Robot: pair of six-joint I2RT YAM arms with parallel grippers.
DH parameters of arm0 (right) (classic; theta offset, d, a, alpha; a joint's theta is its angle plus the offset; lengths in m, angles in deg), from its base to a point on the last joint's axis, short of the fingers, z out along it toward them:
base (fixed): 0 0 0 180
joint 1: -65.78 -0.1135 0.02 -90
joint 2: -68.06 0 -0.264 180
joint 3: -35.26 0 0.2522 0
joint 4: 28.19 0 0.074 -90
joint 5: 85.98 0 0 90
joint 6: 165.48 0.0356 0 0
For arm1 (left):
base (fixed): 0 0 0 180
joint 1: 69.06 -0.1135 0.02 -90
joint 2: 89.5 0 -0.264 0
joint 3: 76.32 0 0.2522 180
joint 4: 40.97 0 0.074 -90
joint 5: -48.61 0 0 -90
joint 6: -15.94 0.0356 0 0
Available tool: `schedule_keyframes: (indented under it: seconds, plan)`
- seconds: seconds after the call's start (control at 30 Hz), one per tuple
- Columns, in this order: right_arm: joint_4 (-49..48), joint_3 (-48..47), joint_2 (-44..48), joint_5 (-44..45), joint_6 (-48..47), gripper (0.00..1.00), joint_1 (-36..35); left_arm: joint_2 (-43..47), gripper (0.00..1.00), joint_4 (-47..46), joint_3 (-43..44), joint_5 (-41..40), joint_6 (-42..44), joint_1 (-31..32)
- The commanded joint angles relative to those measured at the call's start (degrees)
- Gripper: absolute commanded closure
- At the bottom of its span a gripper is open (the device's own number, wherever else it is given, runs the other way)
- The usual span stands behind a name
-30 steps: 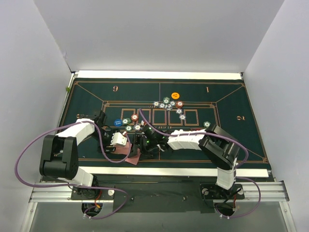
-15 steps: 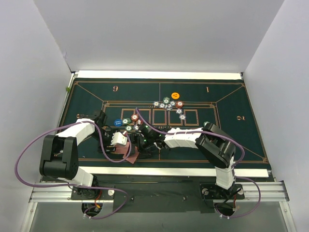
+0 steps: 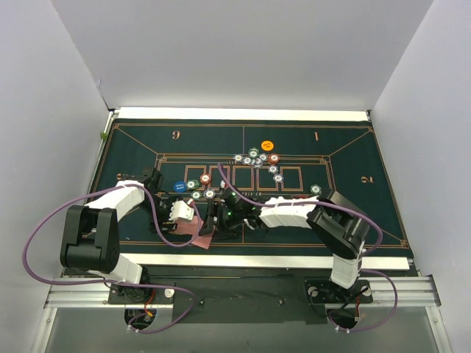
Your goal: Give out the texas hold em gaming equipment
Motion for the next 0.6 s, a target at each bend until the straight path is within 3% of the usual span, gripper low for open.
schedule_keyframes:
  seconds: [0.0,0.57]
  plan:
    - [2.1,4.0,5.3,2.9,0.3,0.38,0.3,0.0,0.62,1.9,0.6,1.3,-0.7,-0.2]
    - [-3.2,7.9,2.4,-0.5,3.5,0.37,-1.3,2.4,0.62,2.4,-1.0,0.6,0.2,0.0]
